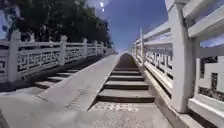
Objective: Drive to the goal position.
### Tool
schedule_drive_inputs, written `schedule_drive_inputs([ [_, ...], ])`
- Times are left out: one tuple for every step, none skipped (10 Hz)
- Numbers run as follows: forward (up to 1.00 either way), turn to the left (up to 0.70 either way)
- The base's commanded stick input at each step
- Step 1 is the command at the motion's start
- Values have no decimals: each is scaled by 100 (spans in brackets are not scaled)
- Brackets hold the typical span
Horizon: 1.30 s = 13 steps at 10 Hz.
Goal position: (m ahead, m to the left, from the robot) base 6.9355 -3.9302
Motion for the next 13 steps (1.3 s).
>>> schedule_drive_inputs([
  [0,45],
  [0,45],
  [0,45],
  [0,45],
  [0,45],
  [0,0],
  [0,0],
  [0,0],
  [0,0],
  [0,0],
  [0,0],
  [0,0],
  [0,0],
])
